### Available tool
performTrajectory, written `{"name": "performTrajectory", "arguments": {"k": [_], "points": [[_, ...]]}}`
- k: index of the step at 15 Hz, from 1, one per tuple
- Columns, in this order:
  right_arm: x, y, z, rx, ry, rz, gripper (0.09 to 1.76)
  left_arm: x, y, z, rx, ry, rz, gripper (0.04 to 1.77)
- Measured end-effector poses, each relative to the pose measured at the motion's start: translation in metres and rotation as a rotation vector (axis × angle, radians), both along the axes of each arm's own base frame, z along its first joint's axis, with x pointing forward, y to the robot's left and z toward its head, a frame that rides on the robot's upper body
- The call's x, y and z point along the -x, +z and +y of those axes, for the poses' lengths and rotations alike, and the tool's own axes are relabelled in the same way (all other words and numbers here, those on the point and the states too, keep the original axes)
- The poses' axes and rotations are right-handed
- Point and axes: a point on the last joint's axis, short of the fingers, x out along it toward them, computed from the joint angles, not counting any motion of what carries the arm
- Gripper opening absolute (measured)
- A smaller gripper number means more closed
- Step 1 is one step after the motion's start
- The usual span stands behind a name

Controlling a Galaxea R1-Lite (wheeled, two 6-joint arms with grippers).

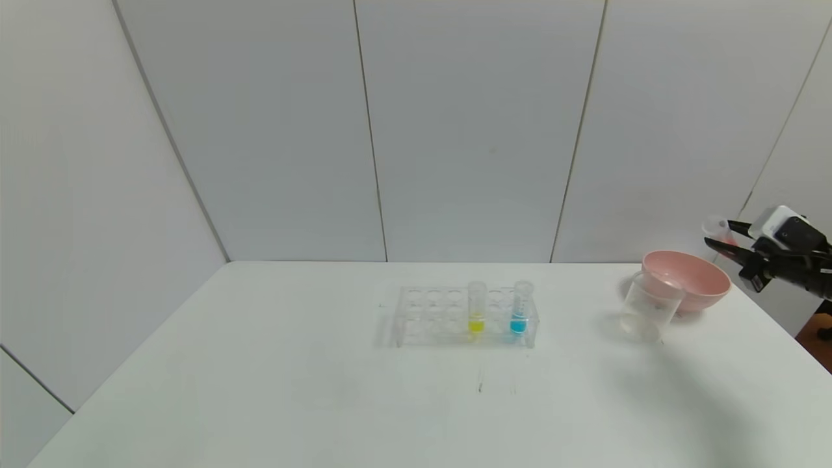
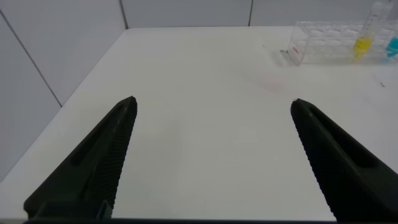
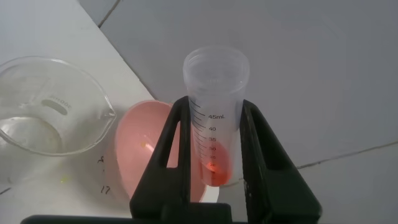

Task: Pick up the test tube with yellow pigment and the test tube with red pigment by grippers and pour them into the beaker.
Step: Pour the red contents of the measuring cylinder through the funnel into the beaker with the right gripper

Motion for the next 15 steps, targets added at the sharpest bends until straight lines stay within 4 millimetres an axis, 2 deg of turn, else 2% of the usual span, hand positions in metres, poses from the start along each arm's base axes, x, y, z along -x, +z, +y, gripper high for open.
{"name": "performTrajectory", "arguments": {"k": [7, 15], "points": [[-0.007, -0.014, -0.004, 0.308, 0.044, -0.083, 0.54, 0.000, 0.000, 0.000, 0.000, 0.000, 0.000, 1.76], [-0.010, -0.023, -0.001, 0.456, 0.057, -0.172, 0.54, 0.000, 0.000, 0.000, 0.000, 0.000, 0.000, 1.76]]}}
